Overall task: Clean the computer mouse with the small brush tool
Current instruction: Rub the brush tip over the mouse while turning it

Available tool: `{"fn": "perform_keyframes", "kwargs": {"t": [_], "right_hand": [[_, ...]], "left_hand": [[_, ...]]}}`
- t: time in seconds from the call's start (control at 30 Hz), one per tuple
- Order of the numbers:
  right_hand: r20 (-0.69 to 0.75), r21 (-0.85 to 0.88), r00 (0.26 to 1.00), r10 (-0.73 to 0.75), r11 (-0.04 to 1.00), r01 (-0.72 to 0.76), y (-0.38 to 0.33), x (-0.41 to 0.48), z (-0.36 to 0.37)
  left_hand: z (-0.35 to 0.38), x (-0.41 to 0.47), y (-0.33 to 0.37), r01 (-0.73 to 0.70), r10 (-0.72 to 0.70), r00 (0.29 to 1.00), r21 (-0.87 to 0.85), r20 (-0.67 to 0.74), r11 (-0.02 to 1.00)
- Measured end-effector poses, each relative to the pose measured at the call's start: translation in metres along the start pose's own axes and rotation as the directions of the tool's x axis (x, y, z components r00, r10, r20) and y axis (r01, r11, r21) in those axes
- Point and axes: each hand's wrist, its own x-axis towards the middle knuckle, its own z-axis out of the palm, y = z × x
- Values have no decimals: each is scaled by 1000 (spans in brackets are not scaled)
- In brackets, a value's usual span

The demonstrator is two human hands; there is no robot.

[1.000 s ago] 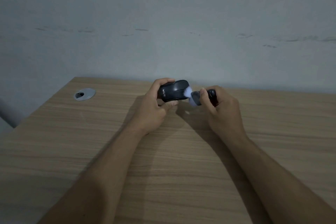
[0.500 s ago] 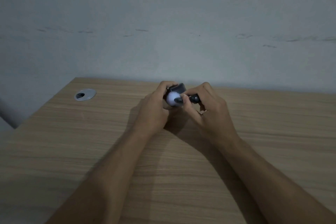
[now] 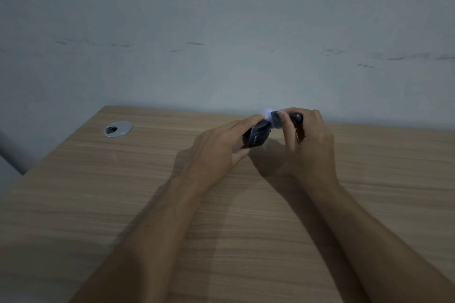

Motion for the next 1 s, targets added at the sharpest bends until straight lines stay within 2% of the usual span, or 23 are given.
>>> {"fn": "perform_keyframes", "kwargs": {"t": [0.07, 0.27, 0.43, 0.53, 0.6, 0.67, 0.73, 0.83, 1.0], "right_hand": [[12, 15, 1000, 10, 1000, -10, -3, 0, -2], [33, 112, 990, -136, 985, 131, -21, -7, -1], [11, 11, 1000, 4, 1000, -4, -1, -1, -3], [11, 4, 999, 30, 1000, -30, 1, -1, -5], [34, 61, 999, -13, 998, 11, -8, -3, -5], [66, 117, 994, -85, 990, 77, -19, -6, -4], [93, 125, 987, -133, 985, 121, -25, -10, -1], [67, 94, 995, -74, 993, 68, -20, -10, 1], [56, 109, 982, 181, 976, -186, 0, -8, -2]], "left_hand": [[0, 0, 1, -6, 6, 1000, 16, -4, 1000], [-1, 0, -4, 15, -14, 999, 27, -39, 1000], [0, -1, -6, 5, -5, 1000, 26, -6, 1000], [3, -1, -4, -8, 8, 1000, 10, 6, 1000], [5, -2, -6, 42, -42, 999, -9, -3, 999], [5, -3, -10, 149, -151, 988, -103, -11, 983], [6, -4, -12, 225, -235, 972, -233, -16, 946], [7, -6, -6, 328, -356, 934, -417, 11, 848], [6, -2, 6, 496, -570, 807, -698, 152, 516]]}}
